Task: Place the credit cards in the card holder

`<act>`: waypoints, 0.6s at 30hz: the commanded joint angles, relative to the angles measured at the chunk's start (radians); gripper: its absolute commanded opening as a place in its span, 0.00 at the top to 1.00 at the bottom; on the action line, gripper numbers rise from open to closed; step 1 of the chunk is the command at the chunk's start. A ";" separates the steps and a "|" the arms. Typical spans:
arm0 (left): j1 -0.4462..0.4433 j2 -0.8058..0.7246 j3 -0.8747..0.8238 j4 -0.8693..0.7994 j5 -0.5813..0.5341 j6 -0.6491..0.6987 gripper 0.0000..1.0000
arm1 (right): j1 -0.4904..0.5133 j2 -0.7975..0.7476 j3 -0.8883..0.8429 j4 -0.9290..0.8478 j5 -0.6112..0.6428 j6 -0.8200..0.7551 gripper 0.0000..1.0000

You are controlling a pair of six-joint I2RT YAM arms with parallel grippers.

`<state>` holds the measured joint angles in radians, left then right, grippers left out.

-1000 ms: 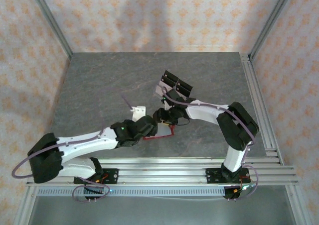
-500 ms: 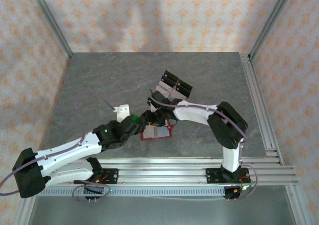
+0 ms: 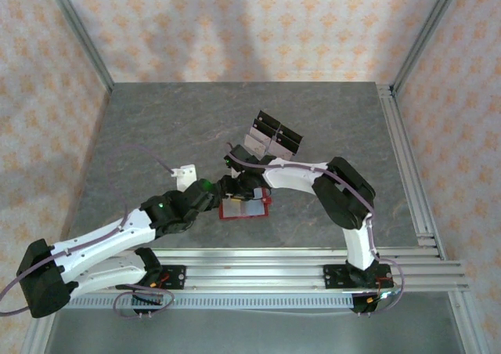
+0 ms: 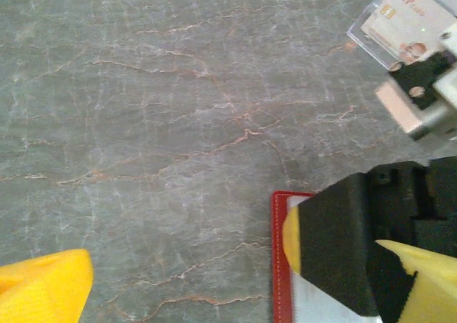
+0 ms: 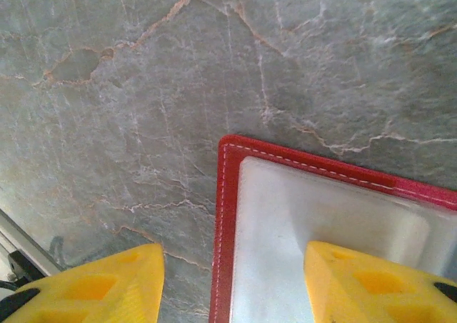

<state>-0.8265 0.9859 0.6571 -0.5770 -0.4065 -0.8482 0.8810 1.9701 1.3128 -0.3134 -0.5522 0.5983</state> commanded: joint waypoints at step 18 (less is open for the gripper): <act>0.063 0.241 0.086 0.015 0.058 0.064 0.00 | -0.077 -0.175 -0.310 0.106 0.133 0.003 0.46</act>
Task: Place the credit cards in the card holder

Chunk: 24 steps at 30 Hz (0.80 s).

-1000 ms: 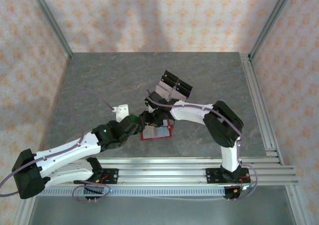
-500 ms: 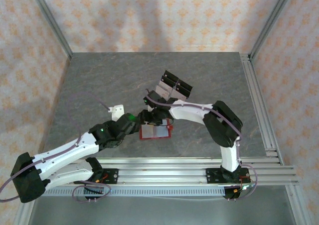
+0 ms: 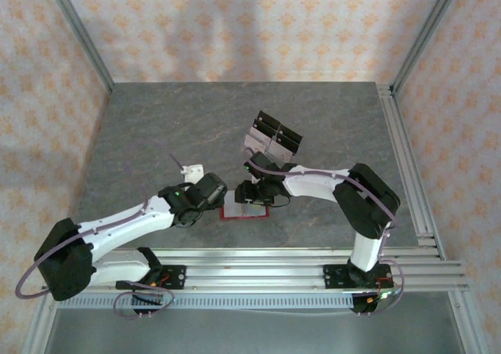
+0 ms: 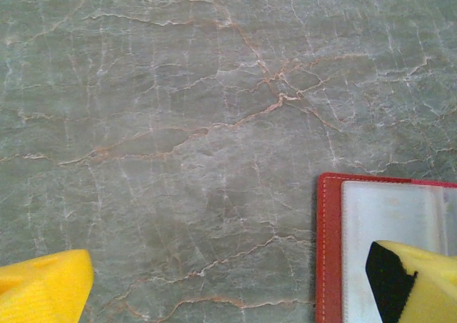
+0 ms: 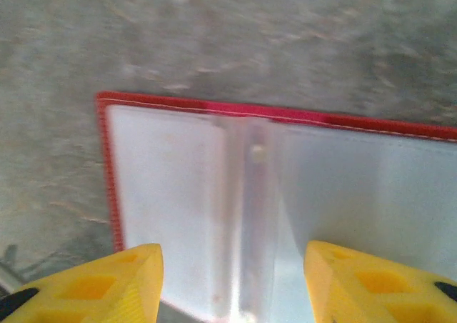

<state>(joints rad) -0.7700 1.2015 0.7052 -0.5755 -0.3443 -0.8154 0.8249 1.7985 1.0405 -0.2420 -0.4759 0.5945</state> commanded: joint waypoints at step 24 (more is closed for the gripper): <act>0.034 0.177 0.134 0.096 0.016 0.058 0.00 | -0.163 -0.228 0.169 -0.231 0.054 -0.192 0.46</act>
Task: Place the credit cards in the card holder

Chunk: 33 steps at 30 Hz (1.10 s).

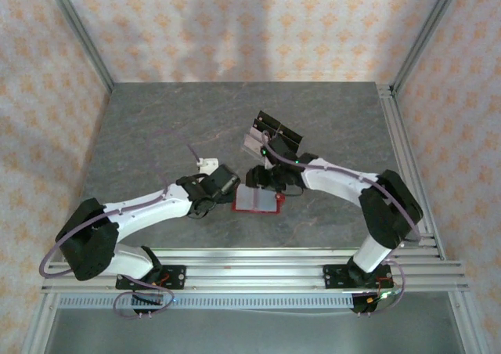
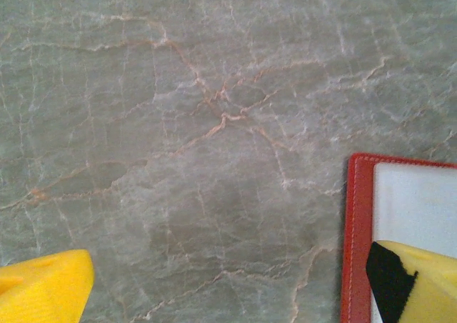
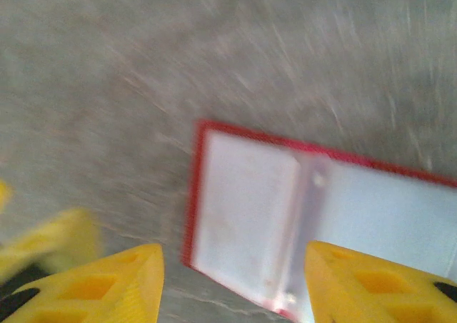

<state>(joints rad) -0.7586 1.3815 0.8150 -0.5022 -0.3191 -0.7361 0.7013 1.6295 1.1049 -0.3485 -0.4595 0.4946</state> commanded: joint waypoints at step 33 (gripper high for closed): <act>0.100 -0.013 0.078 0.059 -0.037 -0.063 0.00 | -0.167 0.356 0.584 -0.490 0.425 -0.616 0.62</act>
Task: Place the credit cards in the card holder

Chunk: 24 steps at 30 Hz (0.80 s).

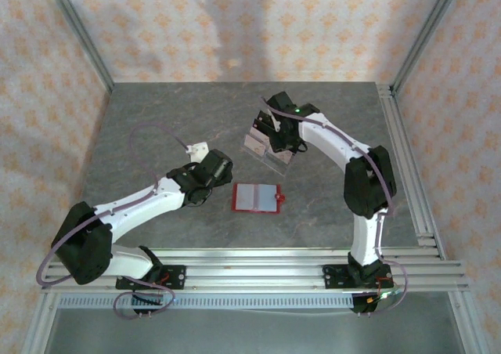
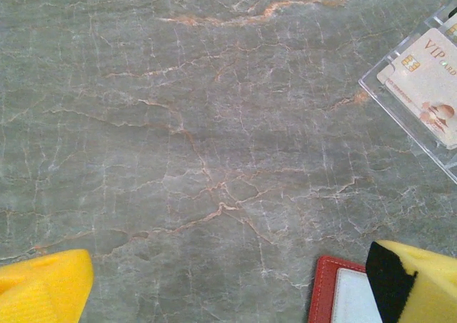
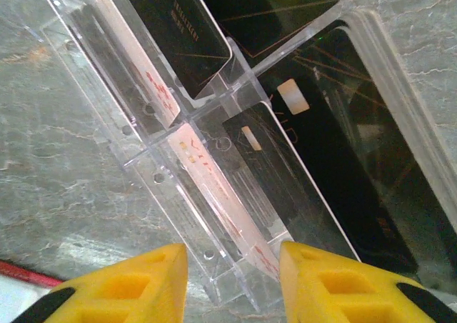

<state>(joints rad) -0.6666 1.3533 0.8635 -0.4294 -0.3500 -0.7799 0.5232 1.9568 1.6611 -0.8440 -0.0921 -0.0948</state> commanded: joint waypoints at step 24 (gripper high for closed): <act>0.009 0.030 0.027 -0.024 0.011 -0.018 0.00 | 0.030 0.080 0.051 -0.001 0.056 -0.043 0.85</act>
<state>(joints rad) -0.6666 1.3777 0.8688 -0.4297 -0.3286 -0.7879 0.5491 2.0403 1.6981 -0.8345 -0.0338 -0.1333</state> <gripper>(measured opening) 0.997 0.163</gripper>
